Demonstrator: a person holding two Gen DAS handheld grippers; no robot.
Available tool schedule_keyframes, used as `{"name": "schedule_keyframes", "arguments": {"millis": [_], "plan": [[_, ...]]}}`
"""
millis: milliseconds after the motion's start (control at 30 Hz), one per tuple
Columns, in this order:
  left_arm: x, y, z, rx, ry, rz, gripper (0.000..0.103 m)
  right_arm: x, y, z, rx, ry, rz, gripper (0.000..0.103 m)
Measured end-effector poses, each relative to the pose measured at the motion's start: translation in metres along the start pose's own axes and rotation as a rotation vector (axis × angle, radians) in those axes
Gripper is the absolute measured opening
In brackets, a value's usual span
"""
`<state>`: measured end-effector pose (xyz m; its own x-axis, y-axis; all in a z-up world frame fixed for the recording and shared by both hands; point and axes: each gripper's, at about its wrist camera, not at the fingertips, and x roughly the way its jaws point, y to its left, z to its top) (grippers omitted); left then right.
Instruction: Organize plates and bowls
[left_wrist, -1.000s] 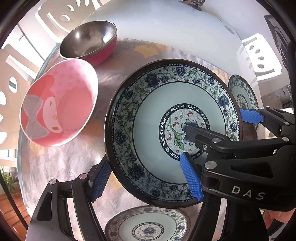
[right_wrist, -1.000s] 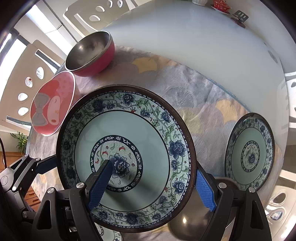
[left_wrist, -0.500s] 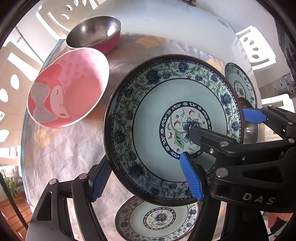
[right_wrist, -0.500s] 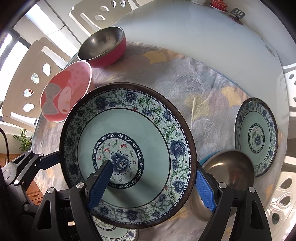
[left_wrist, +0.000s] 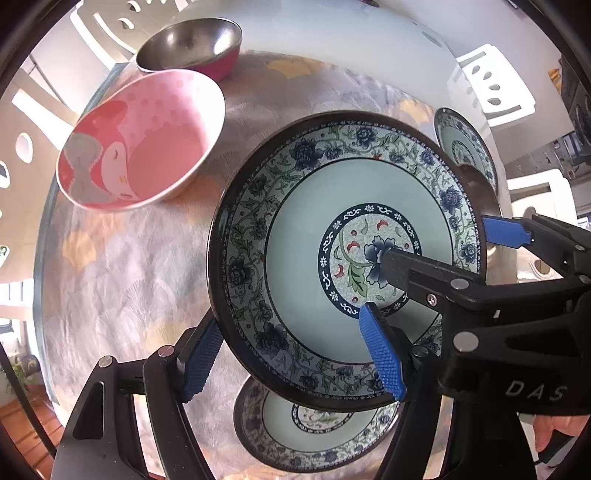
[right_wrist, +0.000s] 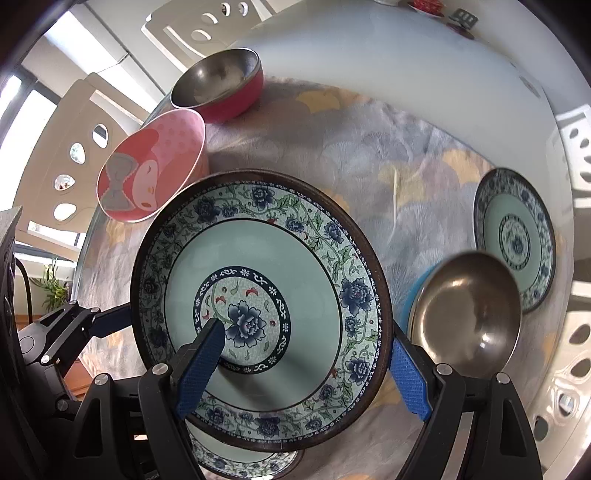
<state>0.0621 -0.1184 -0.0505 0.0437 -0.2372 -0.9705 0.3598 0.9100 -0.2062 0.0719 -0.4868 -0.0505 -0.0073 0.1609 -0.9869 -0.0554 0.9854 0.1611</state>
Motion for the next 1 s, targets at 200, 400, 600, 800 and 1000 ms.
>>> {"name": "schedule_keyframes", "arguments": {"millis": [200,400,600,800,1000], "plan": [[-0.002,0.007,-0.013,0.024,0.013,-0.018,0.07,0.003,0.002,-0.013,0.043,0.007,0.027,0.084],[0.001,0.011,-0.021,0.04,0.031,-0.019,0.07,0.007,0.011,-0.028,0.063,0.017,0.034,0.084],[0.002,0.012,-0.028,0.074,0.043,-0.016,0.07,0.006,0.02,-0.046,0.095,0.029,0.05,0.084],[0.003,0.016,-0.036,0.099,0.052,-0.025,0.07,0.008,0.019,-0.059,0.156,0.036,0.105,0.084],[0.006,0.018,-0.044,0.15,0.071,-0.017,0.07,0.013,0.024,-0.068,0.161,0.053,0.108,0.084]]}}
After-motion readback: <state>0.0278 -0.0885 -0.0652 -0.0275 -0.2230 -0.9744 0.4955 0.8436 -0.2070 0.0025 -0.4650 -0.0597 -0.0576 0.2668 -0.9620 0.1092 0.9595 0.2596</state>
